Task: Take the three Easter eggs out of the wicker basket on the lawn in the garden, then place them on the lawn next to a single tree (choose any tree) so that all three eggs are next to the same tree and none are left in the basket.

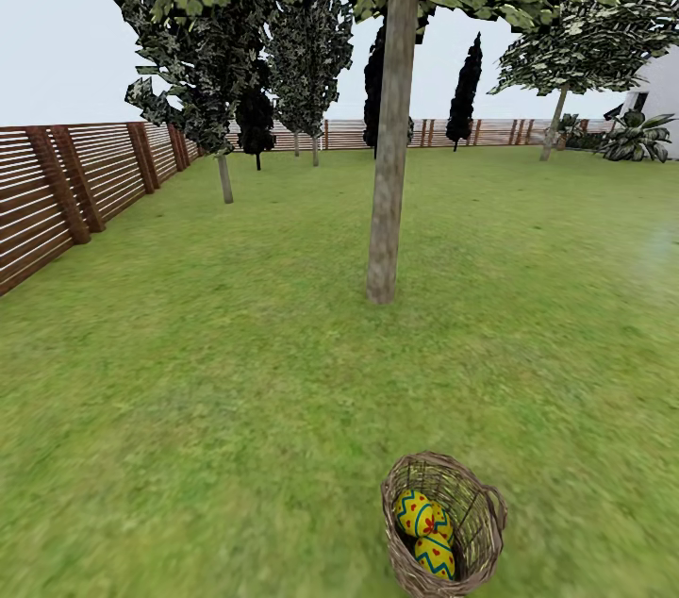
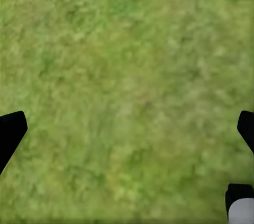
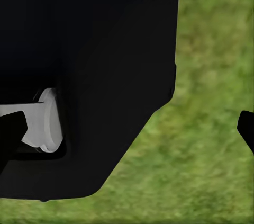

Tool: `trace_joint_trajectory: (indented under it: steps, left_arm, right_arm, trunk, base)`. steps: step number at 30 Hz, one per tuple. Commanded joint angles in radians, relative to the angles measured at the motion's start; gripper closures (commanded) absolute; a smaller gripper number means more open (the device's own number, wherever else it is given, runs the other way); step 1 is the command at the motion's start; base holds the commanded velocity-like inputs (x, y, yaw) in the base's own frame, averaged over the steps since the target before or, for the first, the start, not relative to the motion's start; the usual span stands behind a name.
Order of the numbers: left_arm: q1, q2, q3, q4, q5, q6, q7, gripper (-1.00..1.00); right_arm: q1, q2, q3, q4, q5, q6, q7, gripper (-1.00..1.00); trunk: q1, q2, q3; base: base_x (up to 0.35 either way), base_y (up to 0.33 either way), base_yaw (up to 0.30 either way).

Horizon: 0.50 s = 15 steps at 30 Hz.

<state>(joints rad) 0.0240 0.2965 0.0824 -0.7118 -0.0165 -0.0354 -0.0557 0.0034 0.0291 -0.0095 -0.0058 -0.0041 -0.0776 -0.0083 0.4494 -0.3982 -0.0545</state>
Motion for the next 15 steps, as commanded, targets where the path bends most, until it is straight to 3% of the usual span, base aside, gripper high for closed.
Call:
trace_joint_trajectory:
  steps: [1, 7, 15]
  left_arm:
    - [0.0, 0.0, 0.003, -0.001, -0.002, -0.001, -0.006, -1.0]
    - [0.0, 0.0, 0.003, 0.0, -0.002, -0.001, -0.005, -1.0]
    - [0.0, 0.0, 0.003, 0.001, -0.003, -0.001, -0.003, -1.0]
  right_arm:
    - [0.0, 0.0, -0.002, -0.001, 0.0, -0.004, -0.001, -1.0]
    - [0.0, -0.001, -0.01, -0.002, -0.002, -0.049, -0.002, -1.0]
    - [0.002, -0.001, -0.095, -0.012, -0.001, -0.096, 0.006, -1.0]
  trunk:
    - [0.001, -0.002, -0.002]
    - [0.001, -0.002, -0.002]
    - [0.001, -0.002, -0.002]
  base:
    - [0.0, 0.0, 0.0]
    - [0.0, 0.0, 0.0]
    - [0.0, 0.0, 0.0]
